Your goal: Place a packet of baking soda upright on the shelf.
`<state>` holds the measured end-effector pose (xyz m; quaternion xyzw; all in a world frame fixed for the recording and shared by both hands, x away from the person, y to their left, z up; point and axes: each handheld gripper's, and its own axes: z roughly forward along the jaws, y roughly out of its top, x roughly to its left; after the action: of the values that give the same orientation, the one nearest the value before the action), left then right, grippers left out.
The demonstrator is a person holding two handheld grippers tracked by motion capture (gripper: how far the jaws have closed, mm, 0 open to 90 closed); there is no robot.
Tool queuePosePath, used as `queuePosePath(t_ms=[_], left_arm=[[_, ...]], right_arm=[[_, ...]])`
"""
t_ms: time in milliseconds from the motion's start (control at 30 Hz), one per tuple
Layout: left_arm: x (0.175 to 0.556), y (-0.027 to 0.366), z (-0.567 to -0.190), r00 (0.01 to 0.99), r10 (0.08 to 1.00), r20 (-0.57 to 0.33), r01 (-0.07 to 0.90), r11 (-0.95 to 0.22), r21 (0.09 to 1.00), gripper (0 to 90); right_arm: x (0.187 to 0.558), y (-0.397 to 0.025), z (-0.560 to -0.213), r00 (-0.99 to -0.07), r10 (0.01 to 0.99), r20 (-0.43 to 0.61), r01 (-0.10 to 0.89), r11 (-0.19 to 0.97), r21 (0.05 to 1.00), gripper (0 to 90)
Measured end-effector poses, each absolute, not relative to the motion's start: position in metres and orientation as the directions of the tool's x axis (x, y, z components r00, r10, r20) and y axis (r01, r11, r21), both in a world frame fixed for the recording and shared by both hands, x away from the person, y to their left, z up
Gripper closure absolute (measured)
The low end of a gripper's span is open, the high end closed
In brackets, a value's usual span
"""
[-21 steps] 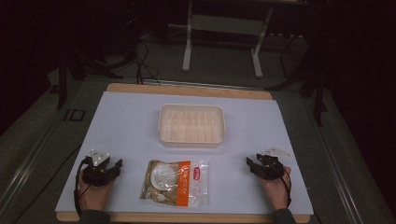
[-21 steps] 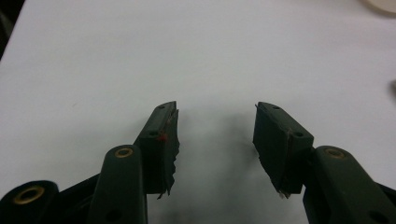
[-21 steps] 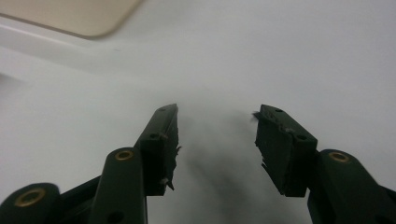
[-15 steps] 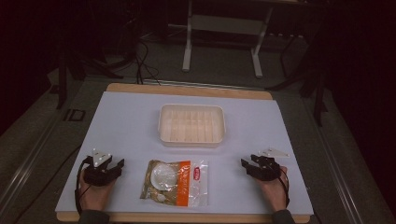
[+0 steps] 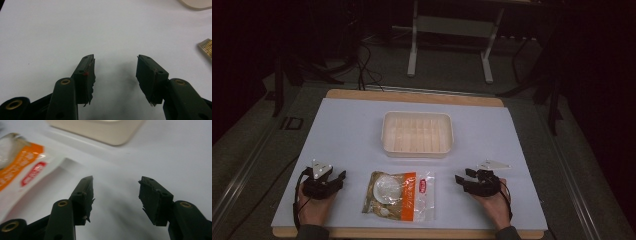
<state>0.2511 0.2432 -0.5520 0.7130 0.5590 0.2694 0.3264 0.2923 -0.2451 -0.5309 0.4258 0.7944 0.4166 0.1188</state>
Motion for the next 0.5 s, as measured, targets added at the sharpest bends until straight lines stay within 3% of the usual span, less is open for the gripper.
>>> queuePosePath(t_ms=[500], left_arm=[[0.252,0.24,-0.553,0.231,0.972,0.046,0.626,-0.185,0.757,47.4]], right_arm=[[0.283,-0.207,-0.536,-0.7,0.665,0.259,0.583,0.324,0.745,40.9]])
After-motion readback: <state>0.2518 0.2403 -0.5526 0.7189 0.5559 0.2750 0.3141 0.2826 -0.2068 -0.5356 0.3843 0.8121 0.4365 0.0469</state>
